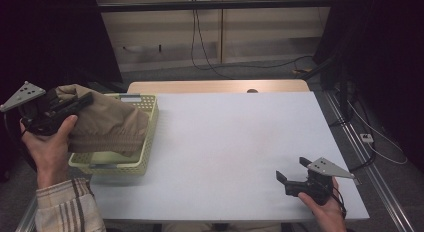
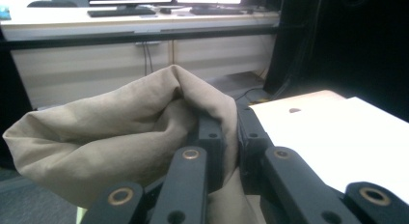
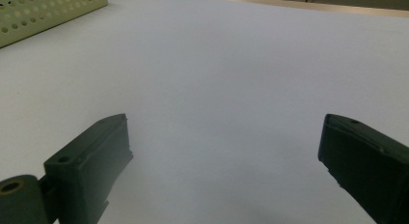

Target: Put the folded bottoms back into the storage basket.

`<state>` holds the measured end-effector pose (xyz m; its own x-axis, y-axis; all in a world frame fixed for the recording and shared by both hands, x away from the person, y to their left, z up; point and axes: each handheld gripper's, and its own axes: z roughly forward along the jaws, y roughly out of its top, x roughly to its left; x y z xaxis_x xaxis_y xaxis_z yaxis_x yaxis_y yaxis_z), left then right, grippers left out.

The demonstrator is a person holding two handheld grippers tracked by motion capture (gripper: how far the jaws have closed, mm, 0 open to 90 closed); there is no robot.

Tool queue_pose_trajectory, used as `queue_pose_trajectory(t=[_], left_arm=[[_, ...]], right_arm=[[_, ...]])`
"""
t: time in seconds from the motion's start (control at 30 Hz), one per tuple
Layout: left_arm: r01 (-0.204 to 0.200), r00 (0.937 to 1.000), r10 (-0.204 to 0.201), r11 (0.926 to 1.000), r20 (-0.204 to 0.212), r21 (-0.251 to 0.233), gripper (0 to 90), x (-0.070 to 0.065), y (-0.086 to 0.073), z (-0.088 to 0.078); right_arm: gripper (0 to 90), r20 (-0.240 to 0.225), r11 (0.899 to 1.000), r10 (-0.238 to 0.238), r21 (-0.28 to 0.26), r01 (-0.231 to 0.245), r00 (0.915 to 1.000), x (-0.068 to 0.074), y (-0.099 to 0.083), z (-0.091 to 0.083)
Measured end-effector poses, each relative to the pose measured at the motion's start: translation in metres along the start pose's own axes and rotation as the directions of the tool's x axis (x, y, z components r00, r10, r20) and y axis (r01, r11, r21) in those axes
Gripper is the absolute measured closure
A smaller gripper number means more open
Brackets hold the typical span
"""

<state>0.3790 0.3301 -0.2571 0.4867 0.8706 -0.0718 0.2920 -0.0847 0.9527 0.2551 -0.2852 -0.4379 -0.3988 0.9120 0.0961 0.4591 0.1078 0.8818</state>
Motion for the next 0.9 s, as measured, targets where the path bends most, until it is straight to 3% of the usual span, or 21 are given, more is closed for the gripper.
queue_pose_trajectory(t=[0.2,0.43,0.63,0.73,0.9], left_arm=[[0.045,0.999,-0.045,0.999,0.0,0.003,84.1,0.013,-0.01,0.005],[0.038,0.9993,-0.038,0.9983,-0.003,0.044,84.0,0.018,-0.015,0.013],[0.047,0.9986,-0.049,0.996,0.02,0.076,84.0,0.02,-0.02,0.021],[0.059,0.9982,-0.06,0.9903,0.006,0.126,84.1,0.027,-0.029,0.03],[0.074,0.9969,-0.077,0.9853,0.013,0.154,84.1,0.032,-0.035,0.036]], right_arm=[[4.2,-0.002,1.0,-0.002,-0.001,0.002,1.0,0.0,0.0,0.001],[4.3,-0.002,1.0,-0.006,0.002,0.006,1.0,0.0,0.0,0.001],[4.3,-0.002,1.0,-0.002,0.001,0.002,1.0,0.0,0.0,0.001],[4.2,-0.003,1.0,-0.002,0.001,0.002,1.0,0.0,0.0,0.001],[4.2,-0.002,1.0,-0.003,0.002,0.003,1.0,-0.001,0.0,0.001]])
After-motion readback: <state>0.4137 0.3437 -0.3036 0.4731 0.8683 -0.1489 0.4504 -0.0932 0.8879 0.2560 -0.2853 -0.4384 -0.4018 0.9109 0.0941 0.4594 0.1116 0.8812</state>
